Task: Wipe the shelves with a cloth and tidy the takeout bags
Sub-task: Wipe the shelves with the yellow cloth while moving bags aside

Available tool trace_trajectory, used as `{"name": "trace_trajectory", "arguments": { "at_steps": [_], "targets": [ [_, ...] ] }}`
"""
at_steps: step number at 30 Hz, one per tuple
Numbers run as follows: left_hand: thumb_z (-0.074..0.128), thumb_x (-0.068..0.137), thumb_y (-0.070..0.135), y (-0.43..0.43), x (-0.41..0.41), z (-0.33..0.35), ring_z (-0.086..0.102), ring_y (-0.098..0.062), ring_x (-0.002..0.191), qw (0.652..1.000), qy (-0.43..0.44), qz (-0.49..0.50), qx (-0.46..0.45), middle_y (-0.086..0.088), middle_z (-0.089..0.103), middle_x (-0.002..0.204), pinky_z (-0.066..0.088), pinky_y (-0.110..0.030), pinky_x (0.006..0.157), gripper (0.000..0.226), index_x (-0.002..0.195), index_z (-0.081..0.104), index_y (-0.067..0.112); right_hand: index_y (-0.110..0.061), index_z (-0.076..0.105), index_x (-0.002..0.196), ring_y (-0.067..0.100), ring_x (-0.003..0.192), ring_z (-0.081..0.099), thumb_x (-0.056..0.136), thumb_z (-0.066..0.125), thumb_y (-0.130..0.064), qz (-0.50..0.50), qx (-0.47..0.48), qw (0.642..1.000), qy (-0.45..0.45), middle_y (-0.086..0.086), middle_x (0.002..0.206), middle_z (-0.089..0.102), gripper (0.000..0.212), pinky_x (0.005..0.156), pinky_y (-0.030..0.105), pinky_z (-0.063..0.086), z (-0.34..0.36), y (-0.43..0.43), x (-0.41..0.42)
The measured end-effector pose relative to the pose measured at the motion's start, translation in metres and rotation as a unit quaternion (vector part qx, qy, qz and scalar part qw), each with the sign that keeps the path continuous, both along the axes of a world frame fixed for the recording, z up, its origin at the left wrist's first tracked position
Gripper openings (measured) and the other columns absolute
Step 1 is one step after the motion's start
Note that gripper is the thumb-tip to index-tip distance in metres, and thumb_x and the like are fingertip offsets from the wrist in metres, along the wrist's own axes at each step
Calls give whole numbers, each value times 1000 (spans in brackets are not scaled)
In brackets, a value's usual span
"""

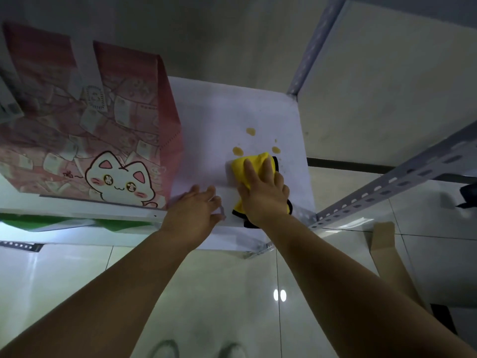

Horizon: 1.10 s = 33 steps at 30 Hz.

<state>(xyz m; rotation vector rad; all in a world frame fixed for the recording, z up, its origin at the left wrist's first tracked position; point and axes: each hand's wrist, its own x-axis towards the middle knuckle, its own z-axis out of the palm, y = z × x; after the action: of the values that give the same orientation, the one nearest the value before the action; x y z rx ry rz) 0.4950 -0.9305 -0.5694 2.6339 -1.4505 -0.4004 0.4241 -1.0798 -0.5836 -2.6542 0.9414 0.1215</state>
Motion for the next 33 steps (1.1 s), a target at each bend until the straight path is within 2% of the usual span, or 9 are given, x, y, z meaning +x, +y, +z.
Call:
{"name": "trace_trajectory", "arguments": {
  "at_steps": [3,8,13,18,20,23,28,30,33],
  "targets": [
    [44,93,44,3,0,-1,35,-21,127,1000,11,16,-20,8,35,148,35,-28,91,42,129,51,23,-41,14,144,36,139,10,95,33,-47,41,-9,999,-8,3,158,-5,53,108,48,15,3,-1,7],
    [45,93,43,3,-2,-4,32,-20,133,999,25,34,-34,8,34,149,30,-29,100,45,133,48,23,-40,18,146,29,139,18,96,37,-39,118,-75,989,-44,2,159,4,53,109,40,20,3,6,-49],
    [43,94,43,3,3,-1,39,-16,126,999,19,21,-35,10,40,144,36,-30,96,42,131,50,24,-36,12,147,32,137,18,97,31,-43,-50,-62,997,-16,4,158,1,53,110,43,19,3,-16,-51],
    [43,93,43,0,9,0,47,-14,117,999,8,11,-32,9,49,134,42,-30,90,37,123,56,25,-27,14,143,43,131,22,81,61,-34,-240,-14,970,-40,14,154,2,79,109,51,19,4,-45,6],
    [44,92,45,-1,10,-1,48,-13,116,999,8,17,-37,10,50,131,39,-26,88,36,120,59,27,-27,15,143,45,132,20,82,60,-32,-260,-7,965,-31,14,155,0,76,110,52,17,5,-56,28],
    [43,92,46,-3,9,-2,50,-14,112,999,-8,14,-35,10,53,125,38,-24,82,34,115,60,27,-28,18,143,44,133,20,90,44,-35,-187,-25,982,-31,13,156,3,60,108,52,18,2,-57,43],
    [44,93,45,-10,7,-1,51,-19,110,999,-24,18,-14,4,55,121,41,-28,81,36,116,60,22,-39,25,143,34,134,26,93,42,-44,64,-65,992,-88,3,157,14,53,105,46,25,-12,-35,16],
    [43,93,45,-10,7,-1,49,-18,112,999,-26,18,-15,4,54,123,39,-27,84,36,118,59,23,-43,25,142,31,135,27,94,37,-50,66,-55,990,-114,0,157,15,50,106,44,26,-16,-37,2],
    [41,94,44,-8,6,-6,46,-18,117,999,-26,9,-22,4,50,131,36,-27,90,38,122,56,23,-35,27,143,36,131,31,96,36,-44,-33,-76,991,-101,5,156,18,49,103,44,29,-13,-58,4]
  ]
}}
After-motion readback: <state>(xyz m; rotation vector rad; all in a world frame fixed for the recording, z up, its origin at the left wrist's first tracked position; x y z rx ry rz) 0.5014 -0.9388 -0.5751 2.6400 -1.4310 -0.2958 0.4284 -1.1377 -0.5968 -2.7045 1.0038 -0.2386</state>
